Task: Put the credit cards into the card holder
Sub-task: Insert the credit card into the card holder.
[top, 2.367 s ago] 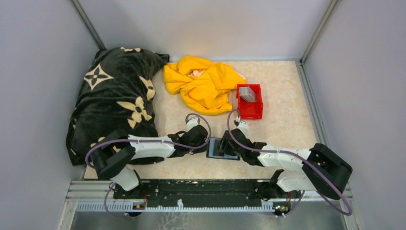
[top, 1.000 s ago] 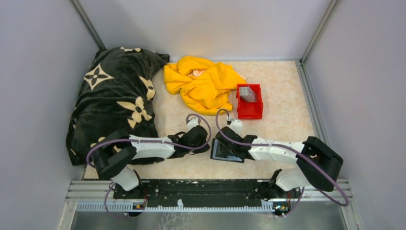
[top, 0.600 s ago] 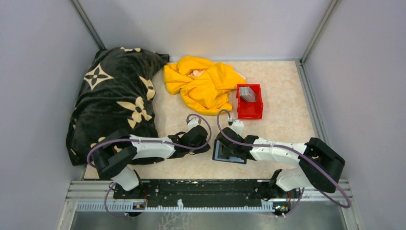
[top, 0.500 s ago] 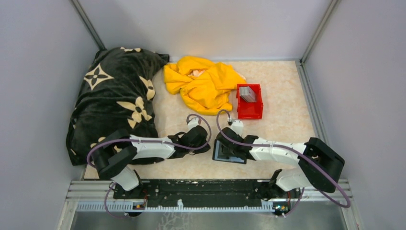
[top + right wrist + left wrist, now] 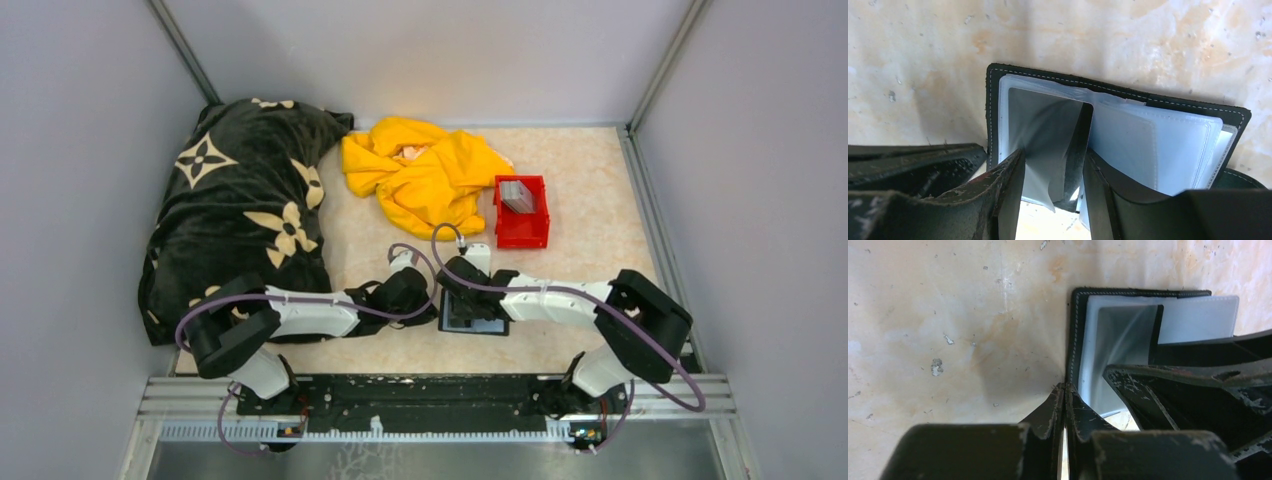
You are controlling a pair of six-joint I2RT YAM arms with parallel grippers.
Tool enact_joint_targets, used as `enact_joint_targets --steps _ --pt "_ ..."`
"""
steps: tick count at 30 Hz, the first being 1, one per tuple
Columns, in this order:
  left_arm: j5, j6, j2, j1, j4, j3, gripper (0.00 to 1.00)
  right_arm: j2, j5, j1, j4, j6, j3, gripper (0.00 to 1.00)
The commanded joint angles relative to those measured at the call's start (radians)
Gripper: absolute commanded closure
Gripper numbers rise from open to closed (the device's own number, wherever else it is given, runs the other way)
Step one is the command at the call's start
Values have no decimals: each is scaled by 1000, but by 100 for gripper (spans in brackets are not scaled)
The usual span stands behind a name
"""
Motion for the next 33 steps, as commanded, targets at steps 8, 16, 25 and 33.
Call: enact_joint_targets --steps 8,16,25,33 --pt "20 42 67 -11 -253 -65 91 57 -20 10 35 5 -59 52" --pt "20 41 82 -11 -259 -54 91 -74 39 10 28 15 -99 49" --pt "25 41 91 -11 -261 -48 92 -169 92 10 -1 37 -125 51" --pt "27 40 99 -11 -259 -46 92 -201 99 10 8 38 -140 67"
